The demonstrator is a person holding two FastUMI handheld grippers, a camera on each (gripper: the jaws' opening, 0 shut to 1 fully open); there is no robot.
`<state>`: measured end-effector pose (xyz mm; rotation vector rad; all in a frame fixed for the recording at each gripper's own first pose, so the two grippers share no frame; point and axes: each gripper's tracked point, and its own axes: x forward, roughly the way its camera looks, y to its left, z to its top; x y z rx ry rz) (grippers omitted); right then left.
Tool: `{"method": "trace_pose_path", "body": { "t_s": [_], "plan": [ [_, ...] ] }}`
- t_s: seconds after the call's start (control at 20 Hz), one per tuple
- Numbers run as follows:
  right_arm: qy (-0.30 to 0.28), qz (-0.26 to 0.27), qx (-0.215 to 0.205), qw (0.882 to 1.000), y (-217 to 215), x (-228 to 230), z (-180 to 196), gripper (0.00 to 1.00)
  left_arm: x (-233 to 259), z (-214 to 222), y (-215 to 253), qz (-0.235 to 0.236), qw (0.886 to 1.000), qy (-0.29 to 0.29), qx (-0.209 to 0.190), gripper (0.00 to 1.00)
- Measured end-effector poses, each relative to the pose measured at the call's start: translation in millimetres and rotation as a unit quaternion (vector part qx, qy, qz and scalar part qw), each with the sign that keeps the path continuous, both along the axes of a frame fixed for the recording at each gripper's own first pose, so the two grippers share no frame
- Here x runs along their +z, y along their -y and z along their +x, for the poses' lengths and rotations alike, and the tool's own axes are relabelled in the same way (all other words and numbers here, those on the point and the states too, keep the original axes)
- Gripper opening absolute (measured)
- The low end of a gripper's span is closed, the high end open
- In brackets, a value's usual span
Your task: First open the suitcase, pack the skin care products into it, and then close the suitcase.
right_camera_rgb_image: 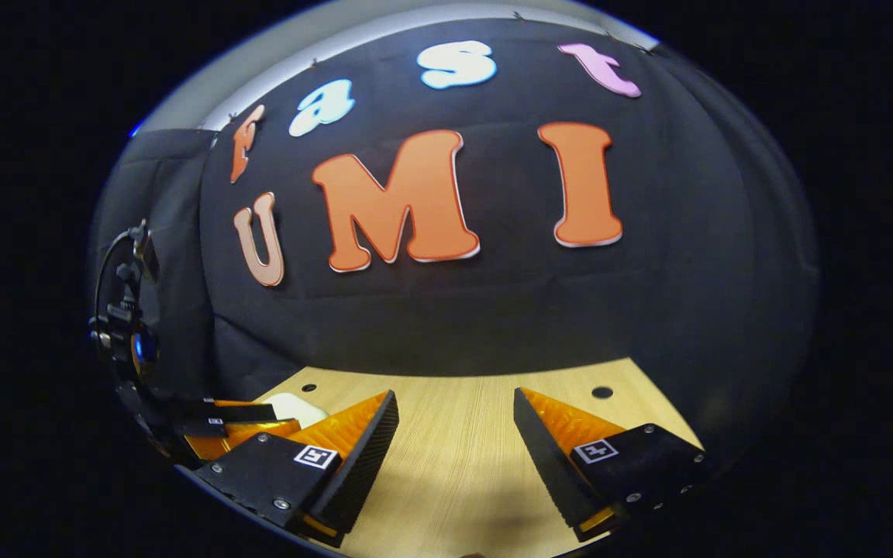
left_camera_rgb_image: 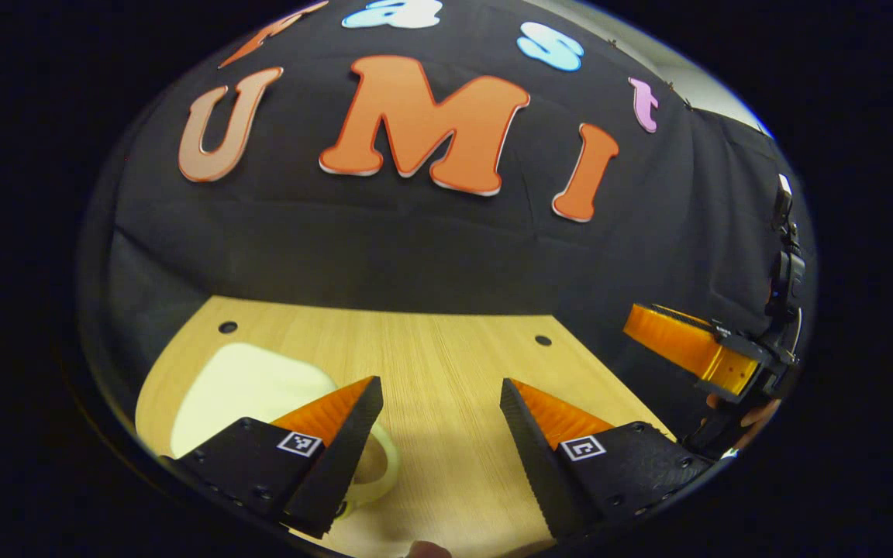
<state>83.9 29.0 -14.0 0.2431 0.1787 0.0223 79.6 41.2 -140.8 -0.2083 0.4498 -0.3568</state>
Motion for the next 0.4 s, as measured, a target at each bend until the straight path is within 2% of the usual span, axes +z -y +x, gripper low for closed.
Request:
{"method": "trace_pose_path", "body": {
  "t_s": [0.2,0.4],
  "plan": [
    [0.063,-0.04,0.005,0.997,-6.5,33.7,2.3,0.94,33.6,5.5,-10.5,-0.002,0.996,0.065,0.055,0.96],
    [0.082,-0.054,0.004,0.995,-3.7,36.4,3.6,0.95,68.2,-1.5,-16.1,0.03,0.987,0.137,0.084,0.98]
  ]
}}
